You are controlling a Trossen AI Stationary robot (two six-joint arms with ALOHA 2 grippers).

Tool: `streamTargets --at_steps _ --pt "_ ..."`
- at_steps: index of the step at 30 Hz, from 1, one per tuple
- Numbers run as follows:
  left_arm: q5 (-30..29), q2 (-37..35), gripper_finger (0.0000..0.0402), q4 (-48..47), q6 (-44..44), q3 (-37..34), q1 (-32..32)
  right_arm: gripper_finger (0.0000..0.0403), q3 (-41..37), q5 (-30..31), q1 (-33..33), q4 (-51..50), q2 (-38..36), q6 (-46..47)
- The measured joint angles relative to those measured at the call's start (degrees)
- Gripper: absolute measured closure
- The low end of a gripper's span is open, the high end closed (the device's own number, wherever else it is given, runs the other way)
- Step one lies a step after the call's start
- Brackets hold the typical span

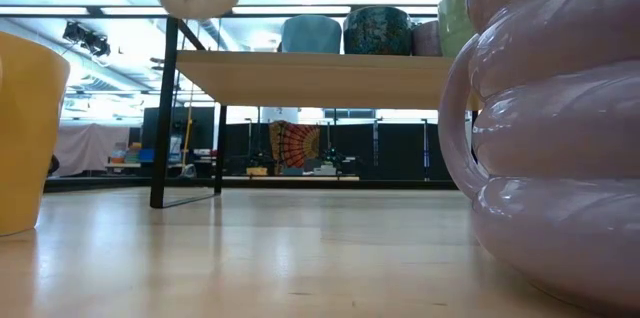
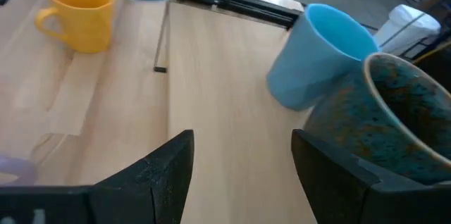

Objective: Place coffee mugs
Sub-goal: Put the blue patterned mug on the shelf

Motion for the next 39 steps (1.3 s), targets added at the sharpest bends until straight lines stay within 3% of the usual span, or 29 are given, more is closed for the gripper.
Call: streamTargets --at_steps 4,10,14,28,39 --pt "-0.8 -2.5 0.0372 1.5 0.5 -2.0 -0.3 0.0158 0.0 -0.1 -1.5 0.0 -0.1 0.0" --pt "-1.5 -10.1 0.0372 8.7 2.2 -12.8 -0.4 0.0158 0.0 -0.4 -3.0 1.9 -0.1 -1.9" --pt "-3.6 -13.3 0.0372 11.5 7.1 -14.1 0.4 0.0158 0.0 -1.8 -4.4 4.7 -0.3 -3.5" --pt "4.0 -12.2 0.0372 16.5 26.2 -14.1 13.9 0.0158 0.0 -8.1 -6.8 5.3 -0.3 -4.3" --pt "7.7 -8.3 0.0368 16.0 32.4 -14.1 22.1 0.0158 0.0 -8.1 -6.0 6.4 -0.3 -5.5"
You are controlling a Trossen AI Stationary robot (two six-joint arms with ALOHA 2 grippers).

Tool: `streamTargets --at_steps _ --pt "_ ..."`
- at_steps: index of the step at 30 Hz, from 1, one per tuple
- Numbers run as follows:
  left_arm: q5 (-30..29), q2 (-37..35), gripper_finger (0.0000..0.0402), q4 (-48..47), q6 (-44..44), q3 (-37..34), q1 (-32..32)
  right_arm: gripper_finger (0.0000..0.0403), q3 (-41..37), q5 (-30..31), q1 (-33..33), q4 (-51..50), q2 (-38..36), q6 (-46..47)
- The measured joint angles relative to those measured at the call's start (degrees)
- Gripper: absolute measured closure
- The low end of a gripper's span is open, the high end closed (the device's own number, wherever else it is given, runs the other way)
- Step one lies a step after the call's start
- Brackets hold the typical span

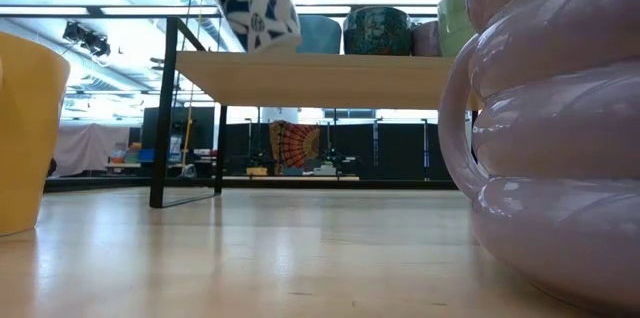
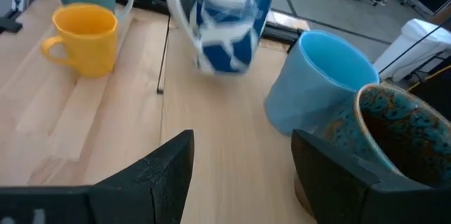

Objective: Place coffee mugs
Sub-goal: Put the blue patterned mug on the shelf

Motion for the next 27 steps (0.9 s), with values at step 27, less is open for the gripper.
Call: streamTargets --at_steps 27 --pt "-3.9 3.1 0.0322 -0.4 2.6 0.0 2.5 0.0158 0.0 -1.5 0.0 1.6 0.0 0.4"
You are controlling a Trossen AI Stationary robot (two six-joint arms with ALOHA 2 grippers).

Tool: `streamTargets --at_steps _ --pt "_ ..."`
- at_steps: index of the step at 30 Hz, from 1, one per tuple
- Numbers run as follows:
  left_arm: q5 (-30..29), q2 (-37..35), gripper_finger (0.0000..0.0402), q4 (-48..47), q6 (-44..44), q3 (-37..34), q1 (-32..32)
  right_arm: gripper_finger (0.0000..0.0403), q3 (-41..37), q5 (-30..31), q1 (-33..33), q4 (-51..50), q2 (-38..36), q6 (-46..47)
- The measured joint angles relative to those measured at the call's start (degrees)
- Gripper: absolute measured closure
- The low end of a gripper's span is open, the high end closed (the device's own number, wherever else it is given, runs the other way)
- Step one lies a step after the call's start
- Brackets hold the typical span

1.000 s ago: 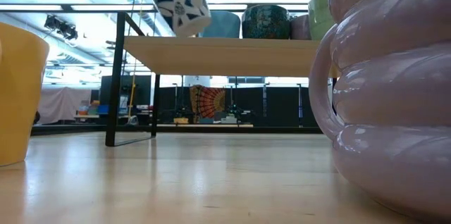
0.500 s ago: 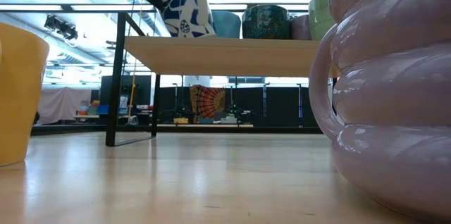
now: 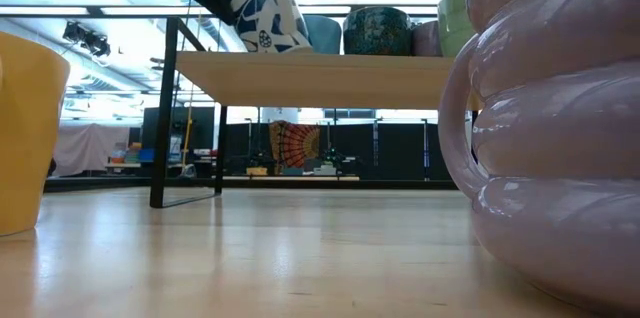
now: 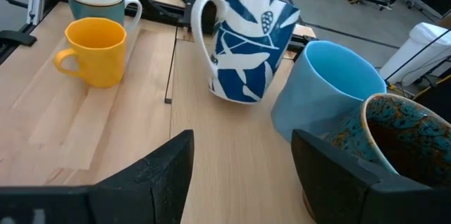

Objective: Place coffee mugs
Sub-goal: Put the blue patterned mug on the shelf

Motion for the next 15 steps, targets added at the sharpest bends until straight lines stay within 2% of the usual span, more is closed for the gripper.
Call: streamTargets --at_steps 8,15 --pt "0.2 0.2 0.0299 0.0 -0.4 0.0 -0.1 0.0158 0.0 0.0 0.2 0.0 0.0 0.5" --pt "0.3 0.2 0.0294 0.3 -1.1 0.0 -0.2 0.0158 0.0 0.0 0.2 0.0 0.0 0.5"
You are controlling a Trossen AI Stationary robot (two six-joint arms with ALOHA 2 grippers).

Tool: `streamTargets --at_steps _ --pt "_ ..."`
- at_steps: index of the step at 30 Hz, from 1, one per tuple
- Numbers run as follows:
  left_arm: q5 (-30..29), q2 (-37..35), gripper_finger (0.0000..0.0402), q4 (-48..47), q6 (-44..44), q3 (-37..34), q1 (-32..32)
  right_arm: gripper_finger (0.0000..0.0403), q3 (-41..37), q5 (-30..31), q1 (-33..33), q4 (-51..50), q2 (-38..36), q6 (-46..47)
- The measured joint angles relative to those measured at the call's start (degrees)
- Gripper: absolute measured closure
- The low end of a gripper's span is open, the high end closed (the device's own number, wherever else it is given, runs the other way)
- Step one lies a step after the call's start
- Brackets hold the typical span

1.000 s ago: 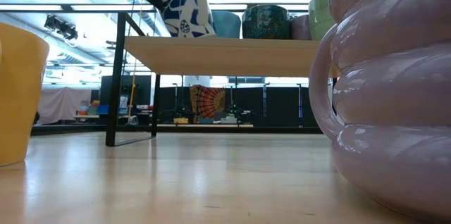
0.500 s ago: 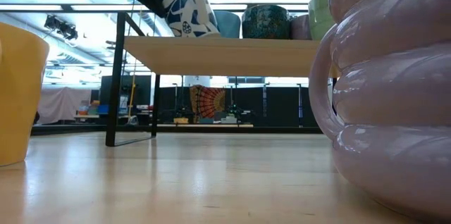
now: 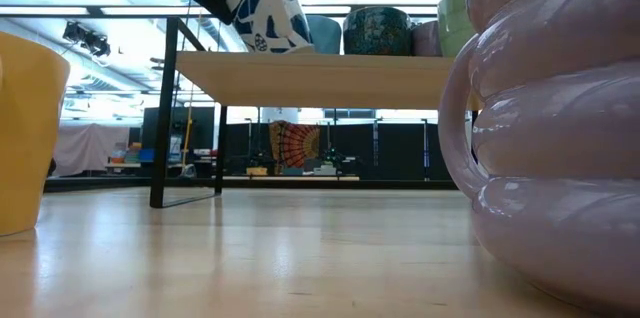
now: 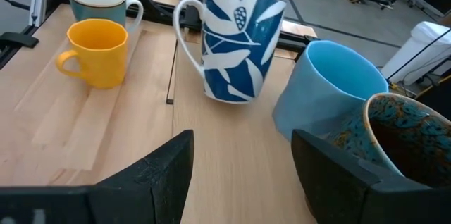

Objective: Place coffee mugs
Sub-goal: Put the blue patterned mug on the shelf

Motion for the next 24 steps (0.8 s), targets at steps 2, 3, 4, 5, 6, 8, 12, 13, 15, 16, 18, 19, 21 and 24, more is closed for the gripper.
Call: streamTargets --at_steps 2,3,4,5,6,8,12,13,15,16,18,19,21,24 --pt "-0.2 0.0 0.0294 0.6 0.0 0.0 0.0 0.0158 0.0 0.0 0.1 0.0 0.0 0.0" --pt "-0.4 0.0 0.0294 1.0 -0.1 0.0 0.0 0.0158 0.0 0.0 0.2 0.0 0.0 0.0" --pt "-0.6 0.0 0.0294 1.3 0.0 0.0 0.0 0.0158 0.0 0.0 0.3 0.0 0.0 0.0" --pt "-0.8 0.0 0.0294 1.5 0.0 0.0 0.0 0.0158 0.0 0.0 0.3 0.0 0.0 0.0" --pt "-0.8 0.0 0.0294 1.7 0.0 0.0 0.0 0.0158 0.0 0.0 0.3 0.0 0.0 0.0" --pt "-0.9 0.0 0.0297 1.7 0.0 0.0 0.0 0.0158 0.0 0.0 0.3 0.0 0.0 0.3" --pt "-0.8 0.0 0.0314 1.7 0.1 0.0 0.0 0.0158 0.0 0.0 0.3 0.0 0.0 0.3" --pt "-0.8 0.0 0.0319 1.7 0.1 0.0 0.0 0.0158 0.0 0.0 0.3 0.0 0.0 0.3" --pt "-0.8 0.0 0.0327 1.7 0.1 0.0 0.0 0.0158 0.0 0.0 0.3 0.0 0.0 0.3" --pt "-0.5 0.0 0.0331 1.7 0.2 0.0 0.0 0.0158 0.0 0.0 0.3 0.0 0.0 0.3" --pt "0.6 0.0 0.0341 1.7 1.1 0.0 0.0 0.0158 0.0 0.0 0.3 0.0 0.0 0.3" --pt "1.0 0.0 0.0347 1.7 1.4 0.0 0.0 0.0158 0.0 0.0 0.3 0.0 0.0 0.3" --pt "1.3 0.0 0.0358 1.3 1.6 0.3 0.0 0.0158 0.0 0.0 0.3 0.0 0.0 0.4" --pt "2.1 0.0 0.0369 -0.4 1.6 1.2 0.0 0.0158 0.0 0.0 0.3 0.0 0.0 0.4"
